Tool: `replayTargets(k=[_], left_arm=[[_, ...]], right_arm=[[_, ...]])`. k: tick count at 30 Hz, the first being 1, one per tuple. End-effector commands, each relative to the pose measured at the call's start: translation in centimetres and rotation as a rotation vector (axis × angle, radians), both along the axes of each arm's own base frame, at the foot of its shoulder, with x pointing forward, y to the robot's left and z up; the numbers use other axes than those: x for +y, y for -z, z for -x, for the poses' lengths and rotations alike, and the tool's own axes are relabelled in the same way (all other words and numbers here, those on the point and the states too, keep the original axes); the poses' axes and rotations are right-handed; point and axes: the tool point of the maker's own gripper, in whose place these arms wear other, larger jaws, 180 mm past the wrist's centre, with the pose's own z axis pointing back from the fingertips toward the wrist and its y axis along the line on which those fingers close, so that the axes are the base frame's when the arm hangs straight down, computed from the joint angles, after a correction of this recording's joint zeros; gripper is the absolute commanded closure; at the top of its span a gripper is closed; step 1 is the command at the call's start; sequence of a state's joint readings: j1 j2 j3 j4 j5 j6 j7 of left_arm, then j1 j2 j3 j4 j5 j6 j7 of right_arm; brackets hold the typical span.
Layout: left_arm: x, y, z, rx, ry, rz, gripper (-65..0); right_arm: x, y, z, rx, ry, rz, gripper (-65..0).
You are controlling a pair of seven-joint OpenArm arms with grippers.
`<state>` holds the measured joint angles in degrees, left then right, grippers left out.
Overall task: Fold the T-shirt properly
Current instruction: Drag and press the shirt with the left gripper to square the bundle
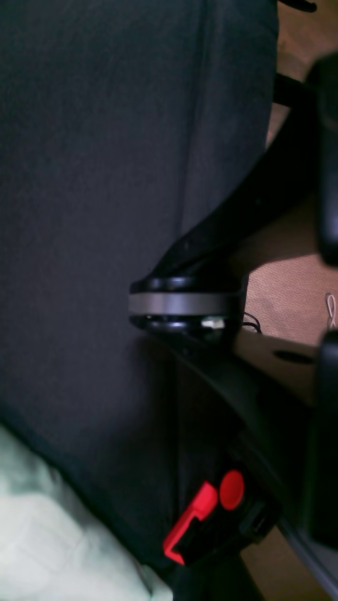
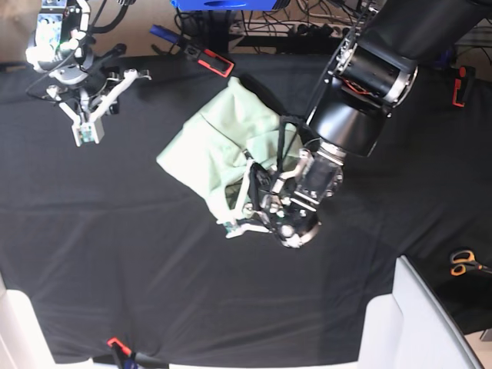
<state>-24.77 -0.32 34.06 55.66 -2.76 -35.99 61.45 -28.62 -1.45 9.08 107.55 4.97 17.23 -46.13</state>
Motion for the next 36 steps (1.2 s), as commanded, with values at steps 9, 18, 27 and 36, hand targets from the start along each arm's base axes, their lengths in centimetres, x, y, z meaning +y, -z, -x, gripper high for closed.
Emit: replayTargets(k=[9, 18, 27, 36], left_arm=[[-3.9, -2.6, -3.9, -0.230, 0.142, -0.047, 0.0], [-5.1, -4.1, -6.1, -0.367, 0.238, -0.081, 0.0], [-5.7, -2.8, -6.4, -0.369, 0.300, -0.061, 0.0], [-8.3, -3.6, -6.4, -0.398, 0.323, 0.032, 0.0]], right_arm=[[0.0, -0.7, -0.6, -0.034, 0.002, -0.002, 0.0], [0.0, -0.8, -0.8, -0.038, 0.002, -0.002, 0.0], [0.0, -0.8, -0.9, -0.040, 0.002, -0.002, 0.0], [0.0, -0.8, -0.9, -0.040, 0.002, -0.002, 0.0]])
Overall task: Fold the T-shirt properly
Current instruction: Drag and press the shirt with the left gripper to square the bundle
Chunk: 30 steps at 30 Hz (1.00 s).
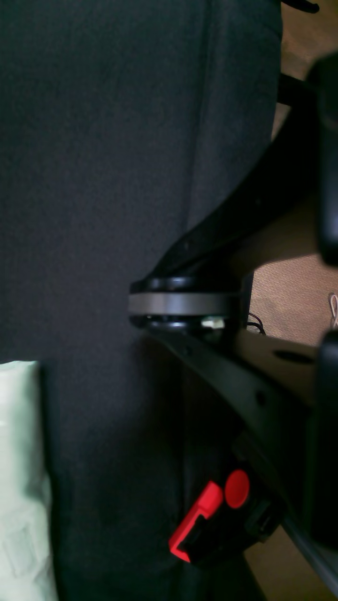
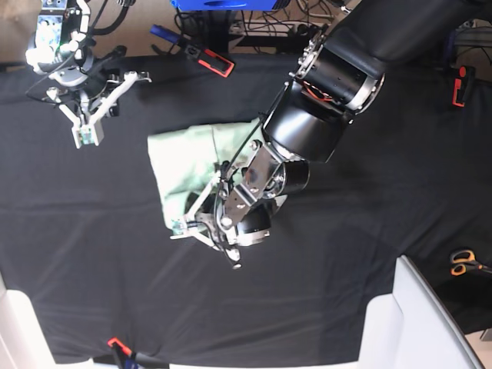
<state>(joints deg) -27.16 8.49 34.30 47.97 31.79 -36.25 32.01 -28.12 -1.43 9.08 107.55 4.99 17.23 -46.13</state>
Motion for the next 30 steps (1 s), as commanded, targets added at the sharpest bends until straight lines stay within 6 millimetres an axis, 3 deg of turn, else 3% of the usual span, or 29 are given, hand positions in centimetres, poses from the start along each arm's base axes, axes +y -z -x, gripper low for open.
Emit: replayTargets(k=[1, 8, 21, 30], left_arm=[[-0.9, -2.2, -2.0, -0.061, 0.007, 0.024, 0.0], [-2.1, -2.0, -1.2, -0.073, 0.086, -0.014, 0.0], [-2.2, -2.3, -1.4, -0.080, 0.085, -0.009, 0.0], [-3.1, -5.1, -3.4, -0.157, 0.098, 0.016, -25.5]], right_arm=[[0.0, -0.6, -0.5, -0.031, 0.002, -0.002, 0.0], [0.0, -0.6, -0.5, -0.031, 0.002, -0.002, 0.0], [0.0, -0.6, -0.5, -0.031, 0.002, -0.002, 0.0], [0.0, -0.6, -0.5, -0.028, 0.002, -0.002, 0.0]])
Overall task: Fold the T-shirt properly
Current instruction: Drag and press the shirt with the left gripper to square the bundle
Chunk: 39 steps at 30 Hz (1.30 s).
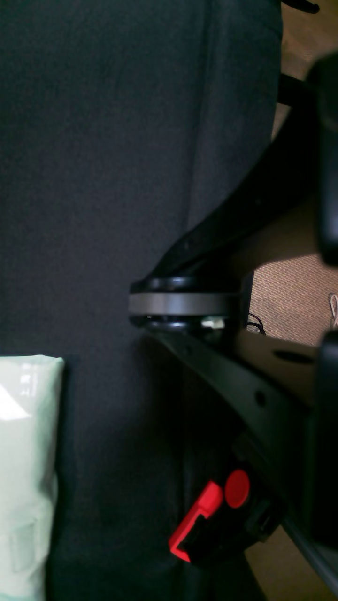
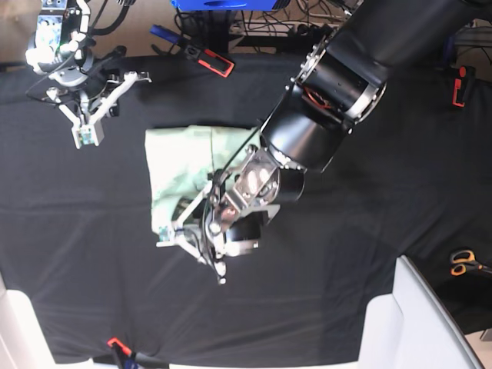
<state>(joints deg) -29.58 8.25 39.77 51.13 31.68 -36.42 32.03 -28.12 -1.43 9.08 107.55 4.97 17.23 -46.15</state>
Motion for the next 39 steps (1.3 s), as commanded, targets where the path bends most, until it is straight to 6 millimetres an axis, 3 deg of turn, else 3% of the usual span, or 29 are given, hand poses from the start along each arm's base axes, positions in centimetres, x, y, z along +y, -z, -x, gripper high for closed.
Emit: replayTargets(k=[1, 6, 8, 12, 17, 18, 20, 25, 28, 32, 39], left_arm=[[-1.2, -2.5, -1.9, -0.062, 0.008, 0.036, -29.6], [-1.1, -3.0, -2.4, -0.073, 0.003, 0.039, -51.6], [-1.1, -3.0, -2.4, -0.073, -0.001, 0.043, -57.3], [-1.0, -4.1, -3.1, -0.092, -0.020, 0.069, -59.3], [-0.4, -10.0, -3.9, -0.230, -0.119, 0.177, -58.1], [0.0, -11.2, -3.6, -0.259, -0.144, 0.176, -55.6], [0.6, -11.5, -2.2, -0.267, -0.176, 0.165, -45.7], [1.5, -7.1, 3.3, -0.129, -0.183, 0.113, 0.0], [2.1, -4.6, 6.3, -0.058, -0.207, 0.115, 0.0], [3.2, -3.9, 8.0, -0.028, -0.254, 0.133, 0.0], [4.3, -0.7, 11.5, 0.064, -0.273, 0.100, 0.0]], right_arm=[[0.0, -0.6, -0.5, -0.028, 0.002, -0.002, 0.0], [0.0, -0.6, -0.5, -0.028, 0.002, -0.002, 0.0], [0.0, -0.6, -0.5, -0.028, 0.002, -0.002, 0.0], [0.0, -0.6, -0.5, -0.030, 0.002, -0.002, 0.0], [0.0, -0.6, -0.5, -0.028, 0.002, -0.002, 0.0], [0.0, -0.7, -0.8, -0.034, 0.002, -0.002, 0.0], [0.0, -0.8, -0.9, -0.038, 0.002, -0.002, 0.0], [0.0, -0.8, -1.0, -0.039, 0.002, -0.002, 0.0], [0.0, -0.8, -1.0, -0.039, 0.002, -0.002, 0.0], [-0.3, -0.8, -1.0, -0.039, 0.004, 0.003, 0.0], [-0.7, -0.8, -0.9, -0.037, 0.007, 0.013, 0.0]])
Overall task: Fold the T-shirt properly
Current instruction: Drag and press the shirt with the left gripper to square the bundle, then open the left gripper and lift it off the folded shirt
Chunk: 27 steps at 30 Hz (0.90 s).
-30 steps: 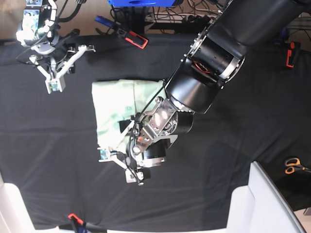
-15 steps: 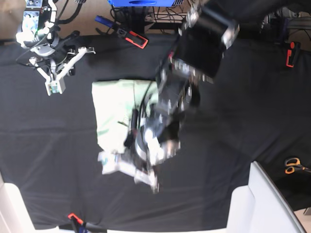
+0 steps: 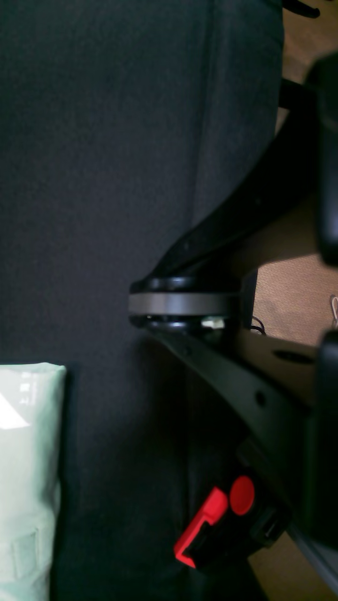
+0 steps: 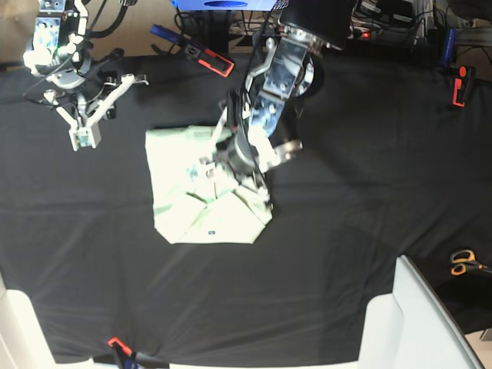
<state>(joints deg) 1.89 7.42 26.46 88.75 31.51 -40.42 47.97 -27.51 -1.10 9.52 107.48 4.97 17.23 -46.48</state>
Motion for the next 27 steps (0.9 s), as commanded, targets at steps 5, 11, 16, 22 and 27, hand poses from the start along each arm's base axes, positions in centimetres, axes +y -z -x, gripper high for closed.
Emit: replayTargets(k=[5, 11, 16, 22, 27], left_arm=[[0.3, 0.8, 1.3, 0.042, -0.004, 0.054, 0.0], [3.8, 2.7, 3.3, 0.093, -0.015, 0.004, 0.0], [4.8, 1.8, 3.8, 0.064, -0.013, -0.005, 0.0], [3.8, -1.9, 1.8, -0.047, -0.014, 0.047, 0.0], [1.2, -0.3, 0.7, 0.014, -0.021, 0.080, 0.0]], right_arm=[[-0.3, -0.7, -0.6, -0.035, 0.003, 0.003, 0.0], [-0.3, -0.8, -0.7, -0.038, 0.003, 0.003, 0.0], [-0.1, -0.8, -0.8, -0.039, 0.003, 0.000, 0.0], [0.1, -1.0, -1.2, -0.049, -0.001, -0.003, 0.0], [0.2, -0.9, -1.1, -0.046, -0.001, -0.005, 0.0]])
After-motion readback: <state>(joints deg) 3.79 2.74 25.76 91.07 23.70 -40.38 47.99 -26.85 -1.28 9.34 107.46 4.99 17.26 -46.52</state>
